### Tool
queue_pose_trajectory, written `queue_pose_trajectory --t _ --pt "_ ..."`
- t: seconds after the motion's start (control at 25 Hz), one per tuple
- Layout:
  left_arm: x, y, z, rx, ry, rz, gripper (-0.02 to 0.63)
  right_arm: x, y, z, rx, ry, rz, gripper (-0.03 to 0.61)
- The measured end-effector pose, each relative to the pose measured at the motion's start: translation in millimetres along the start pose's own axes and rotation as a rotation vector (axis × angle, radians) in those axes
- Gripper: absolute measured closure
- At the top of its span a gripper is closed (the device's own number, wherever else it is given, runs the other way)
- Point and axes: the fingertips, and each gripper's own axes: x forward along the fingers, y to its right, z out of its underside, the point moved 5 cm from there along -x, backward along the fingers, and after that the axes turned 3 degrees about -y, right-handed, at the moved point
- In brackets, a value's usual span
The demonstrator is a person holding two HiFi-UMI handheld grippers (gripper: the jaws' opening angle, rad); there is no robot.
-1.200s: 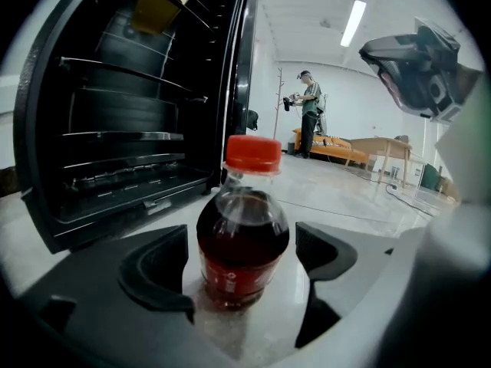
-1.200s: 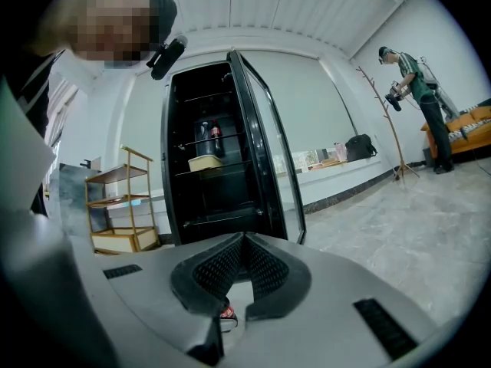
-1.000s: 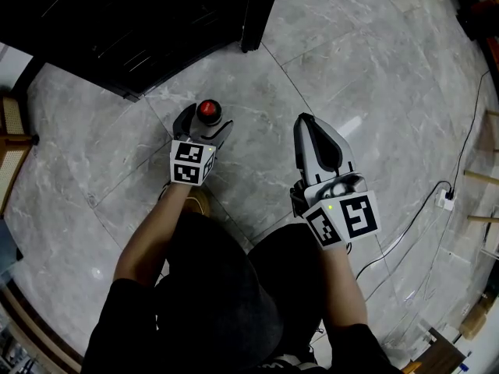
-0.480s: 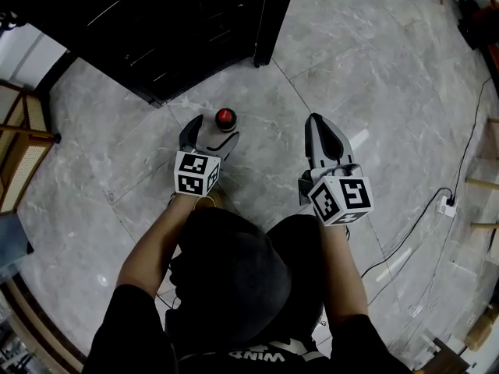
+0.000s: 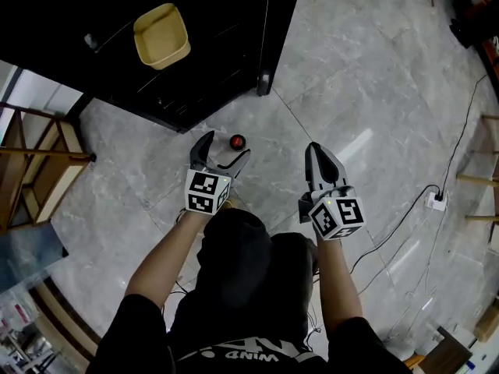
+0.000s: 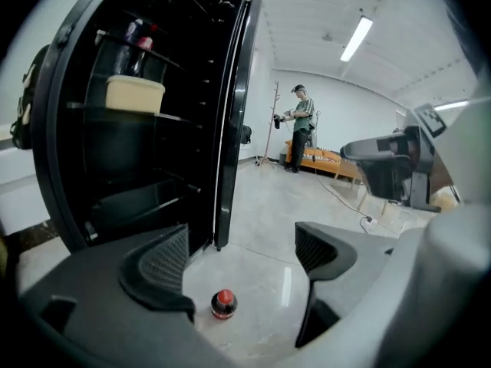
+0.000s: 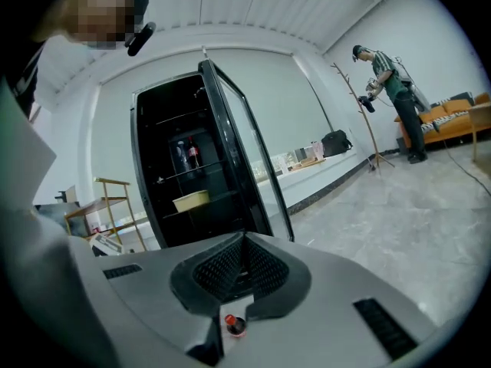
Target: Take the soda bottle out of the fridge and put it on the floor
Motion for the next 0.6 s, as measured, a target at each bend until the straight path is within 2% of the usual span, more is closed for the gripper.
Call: queue_pose_trajectory --t 0.36,0.6 --pt "-119.9 36.7 -198.2 0.075 0.005 0.086 0.187 -51.1 -90.4 -175.3 0.024 -0.066 -0.008 0.555" --pt "-172.8 45.5 -303.0 0.045 0.045 0.109 0.187 -74.2 -131.7 -263.8 0.050 -0.064 0.034 0.555"
